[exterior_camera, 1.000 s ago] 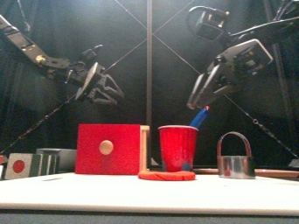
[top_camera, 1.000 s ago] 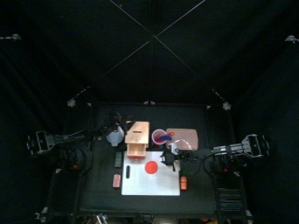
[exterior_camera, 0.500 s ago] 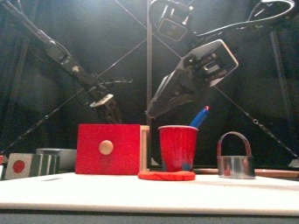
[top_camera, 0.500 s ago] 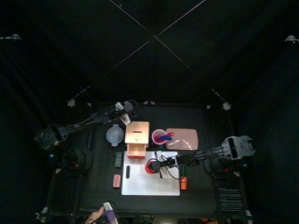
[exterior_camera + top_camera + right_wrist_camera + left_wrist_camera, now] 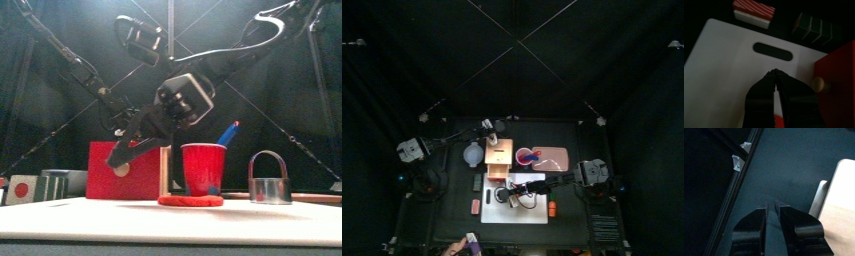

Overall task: Get the cutter from the drawer then cut the dough then place the extra dough in the bowl
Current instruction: Shut the drawer

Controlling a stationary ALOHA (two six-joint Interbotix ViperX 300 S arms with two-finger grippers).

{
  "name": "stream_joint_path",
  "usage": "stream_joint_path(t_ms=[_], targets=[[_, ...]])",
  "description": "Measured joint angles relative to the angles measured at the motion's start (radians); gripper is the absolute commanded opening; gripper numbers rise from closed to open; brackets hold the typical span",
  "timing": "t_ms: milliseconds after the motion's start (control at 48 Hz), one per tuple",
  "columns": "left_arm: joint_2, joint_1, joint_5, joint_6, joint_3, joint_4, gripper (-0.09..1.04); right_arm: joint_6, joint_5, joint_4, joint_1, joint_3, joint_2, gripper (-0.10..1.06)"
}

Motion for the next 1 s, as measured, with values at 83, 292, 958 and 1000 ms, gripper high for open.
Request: stream_joint_path(t_ms=[83,292,958,1000], targets=[[0.0,0.0,-0.005,0.002,0.008,-0.011,0.63,0.0,0.031,-0.043,-0.025,-0.023,0.006,0.13],[-0.002,-0.003,-0.021,0.002,0.018,-0.031,0.63,0.002,0.074,-0.126,-0.077,-0.049,0.008,0.13],[-0.023,-0.005,-0.066,-0.005,0.031,-0.072,0.63,0.011,0.103,-0.163,-0.121,-0.081,-0.002,0.13],[-0.035,-0.006,-0.091,-0.003,0.034,-0.081,0.63,0.014,0.092,-0.14,-0.106,-0.069,-0.015,0.13]])
